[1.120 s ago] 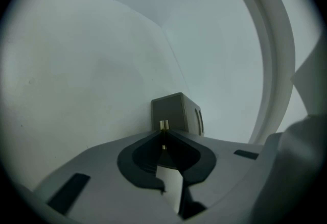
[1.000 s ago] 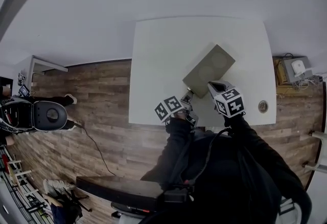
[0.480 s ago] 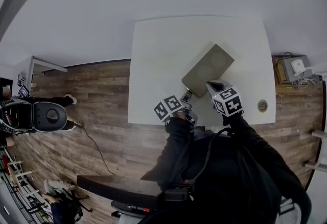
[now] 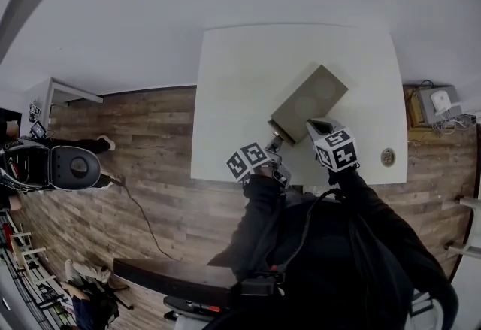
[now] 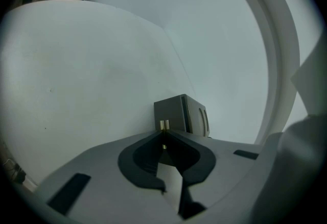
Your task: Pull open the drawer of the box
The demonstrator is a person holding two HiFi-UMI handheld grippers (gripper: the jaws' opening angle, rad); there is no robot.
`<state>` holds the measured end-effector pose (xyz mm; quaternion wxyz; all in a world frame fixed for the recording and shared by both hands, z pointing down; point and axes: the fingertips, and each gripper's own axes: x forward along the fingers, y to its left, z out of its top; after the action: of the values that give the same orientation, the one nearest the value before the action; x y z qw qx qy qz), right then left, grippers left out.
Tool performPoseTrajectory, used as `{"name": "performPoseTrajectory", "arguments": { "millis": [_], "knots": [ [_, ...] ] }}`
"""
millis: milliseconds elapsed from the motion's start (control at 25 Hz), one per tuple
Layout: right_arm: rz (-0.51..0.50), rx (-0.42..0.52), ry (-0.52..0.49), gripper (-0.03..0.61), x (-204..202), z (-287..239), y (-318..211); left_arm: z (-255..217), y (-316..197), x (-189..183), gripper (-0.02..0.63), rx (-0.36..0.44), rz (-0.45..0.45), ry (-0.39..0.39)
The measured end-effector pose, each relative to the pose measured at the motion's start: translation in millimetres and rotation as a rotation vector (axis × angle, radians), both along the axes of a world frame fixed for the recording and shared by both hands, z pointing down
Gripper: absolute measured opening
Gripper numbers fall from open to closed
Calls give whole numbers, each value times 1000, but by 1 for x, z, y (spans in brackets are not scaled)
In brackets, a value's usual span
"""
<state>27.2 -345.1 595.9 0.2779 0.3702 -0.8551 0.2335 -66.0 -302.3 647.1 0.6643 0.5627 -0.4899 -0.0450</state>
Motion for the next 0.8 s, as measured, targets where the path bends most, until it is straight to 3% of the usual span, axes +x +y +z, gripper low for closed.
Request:
{"name": "performPoseTrajectory", "arguments": {
  "millis": [800],
  "knots": [
    [-19, 2, 40, -8, -1, 0, 1, 0, 18, -18, 25, -17, -48, -18]
  ]
}}
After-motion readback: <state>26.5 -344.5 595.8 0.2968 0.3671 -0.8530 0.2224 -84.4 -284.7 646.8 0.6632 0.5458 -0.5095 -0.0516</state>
